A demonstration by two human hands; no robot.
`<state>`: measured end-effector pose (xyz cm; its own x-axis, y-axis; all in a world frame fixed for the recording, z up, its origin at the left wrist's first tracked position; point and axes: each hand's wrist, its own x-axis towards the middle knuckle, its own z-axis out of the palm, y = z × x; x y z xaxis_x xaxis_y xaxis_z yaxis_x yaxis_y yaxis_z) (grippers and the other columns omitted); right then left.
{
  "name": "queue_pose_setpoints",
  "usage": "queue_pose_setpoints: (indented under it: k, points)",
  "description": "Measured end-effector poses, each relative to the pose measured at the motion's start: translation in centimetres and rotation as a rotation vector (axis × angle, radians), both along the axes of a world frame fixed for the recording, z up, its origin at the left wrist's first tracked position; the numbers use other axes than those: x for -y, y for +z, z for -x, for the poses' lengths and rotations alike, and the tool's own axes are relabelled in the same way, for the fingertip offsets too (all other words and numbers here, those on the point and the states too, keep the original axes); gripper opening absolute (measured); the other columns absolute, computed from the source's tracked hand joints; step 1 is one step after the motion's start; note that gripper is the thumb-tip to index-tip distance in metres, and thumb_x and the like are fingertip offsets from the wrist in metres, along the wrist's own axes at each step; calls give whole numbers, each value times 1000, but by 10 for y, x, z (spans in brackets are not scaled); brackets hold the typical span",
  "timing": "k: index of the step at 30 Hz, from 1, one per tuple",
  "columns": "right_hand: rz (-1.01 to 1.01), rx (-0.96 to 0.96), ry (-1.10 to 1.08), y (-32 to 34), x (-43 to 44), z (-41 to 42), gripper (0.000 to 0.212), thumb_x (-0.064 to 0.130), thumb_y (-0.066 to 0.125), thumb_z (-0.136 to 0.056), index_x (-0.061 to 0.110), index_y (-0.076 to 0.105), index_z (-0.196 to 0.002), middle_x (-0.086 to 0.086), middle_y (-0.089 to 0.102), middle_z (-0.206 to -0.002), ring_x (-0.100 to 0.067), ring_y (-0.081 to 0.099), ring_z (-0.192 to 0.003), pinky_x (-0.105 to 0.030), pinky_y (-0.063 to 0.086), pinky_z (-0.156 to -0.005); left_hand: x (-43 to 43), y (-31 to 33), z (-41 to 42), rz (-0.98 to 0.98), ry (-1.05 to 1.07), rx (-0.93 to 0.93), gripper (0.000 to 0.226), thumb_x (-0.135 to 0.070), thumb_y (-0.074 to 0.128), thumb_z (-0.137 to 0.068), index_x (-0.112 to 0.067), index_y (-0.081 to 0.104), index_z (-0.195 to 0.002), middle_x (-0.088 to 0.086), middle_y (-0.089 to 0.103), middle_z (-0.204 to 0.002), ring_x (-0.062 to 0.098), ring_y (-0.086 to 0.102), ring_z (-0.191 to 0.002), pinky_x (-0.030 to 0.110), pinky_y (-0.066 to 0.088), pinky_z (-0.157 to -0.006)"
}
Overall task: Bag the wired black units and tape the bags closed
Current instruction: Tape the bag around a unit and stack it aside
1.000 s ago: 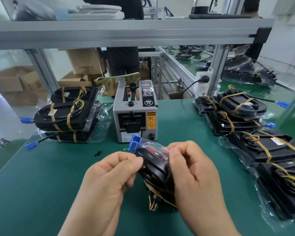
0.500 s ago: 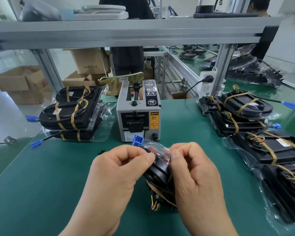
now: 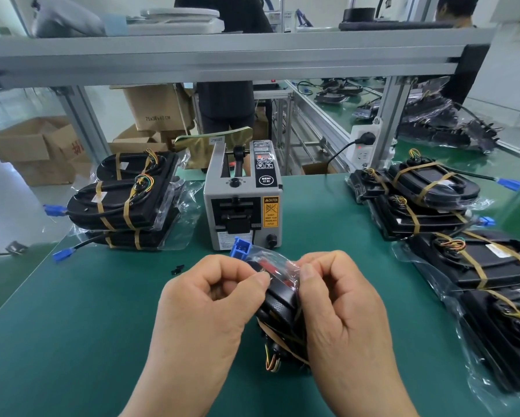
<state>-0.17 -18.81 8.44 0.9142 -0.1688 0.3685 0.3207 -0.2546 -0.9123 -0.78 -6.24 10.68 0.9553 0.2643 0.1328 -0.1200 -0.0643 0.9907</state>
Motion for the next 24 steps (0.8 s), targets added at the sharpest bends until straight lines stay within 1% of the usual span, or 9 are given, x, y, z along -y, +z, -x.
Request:
queue_pose_setpoints:
  k: [4, 7, 9, 11, 14, 17, 20, 22, 24]
  points:
    - [-4, -6, 2, 0, 0, 0, 16, 36, 49, -87, 25, 54, -75, 8, 65, -86, -15, 60, -74, -44, 54, -68, 2, 0, 1, 41, 23, 10, 4, -19, 76, -67, -19, 73, -64, -2, 60, -52, 0, 50, -48, 7, 40, -48]
    - [-19, -8, 14, 0, -1, 0, 21, 42, 48, -86, 25, 53, -75, 8, 64, -86, -18, 60, -73, -48, 55, -66, 4, 0, 0, 94, 13, 10, 10, -15, 75, -70, -18, 72, -61, -5, 60, -51, 0, 51, -46, 7, 41, -49]
    - [-19, 0, 15, -1, -1, 0, 18, 39, 49, -87, 26, 54, -75, 8, 64, -86, -16, 61, -73, -43, 54, -65, 4, 0, 0, 106, 2, 2, 11, -14, 74, -70, -18, 72, -61, -5, 59, -50, 0, 49, -44, 8, 40, -48]
    - [-14, 11, 12, -1, 0, -1, 15, 34, 49, -87, 27, 54, -75, 9, 65, -85, -15, 60, -73, -37, 52, -65, 3, -1, 0, 107, -8, -3, 6, -16, 75, -68, -16, 73, -63, -1, 61, -53, 2, 52, -47, 9, 43, -49]
    - [-20, 6, 19, -2, 0, -1, 15, 34, 49, -87, 27, 54, -75, 8, 65, -86, -15, 60, -73, -39, 53, -65, 3, -2, 0, 85, 16, -7, 4, -20, 75, -65, -17, 73, -65, 6, 66, -58, 6, 57, -52, 9, 46, -52]
    - [-19, 4, 23, -2, 0, 0, 15, 34, 49, -87, 27, 54, -75, 8, 65, -86, -15, 60, -73, -41, 53, -66, 5, -1, 0, 57, 42, 6, 4, -17, 77, -65, -17, 73, -64, 2, 61, -54, 5, 53, -50, 8, 43, -50]
    - [-13, 9, 20, -3, 1, 0, 15, 34, 49, -87, 27, 54, -75, 9, 65, -86, -15, 60, -74, -38, 53, -65, 6, -1, 1, 9, 73, 24, 6, -17, 78, -64, -18, 72, -63, -4, 55, -50, 0, 46, -47, 7, 39, -46]
    - [-11, 11, 18, -3, 1, -1, 15, 35, 50, -87, 27, 54, -75, 9, 65, -86, -14, 60, -73, -35, 51, -63, 6, -3, 1, -23, 88, 30, 10, -14, 79, -67, -19, 71, -63, -8, 52, -48, 0, 43, -46, 7, 37, -45]
    - [-10, 14, 18, -2, 0, 0, 17, 39, 49, -87, 27, 54, -75, 9, 65, -86, -15, 60, -72, -37, 52, -63, 7, -5, 1, -21, 85, 25, 13, -12, 78, -69, -20, 70, -63, -9, 52, -49, 0, 43, -46, 8, 37, -44]
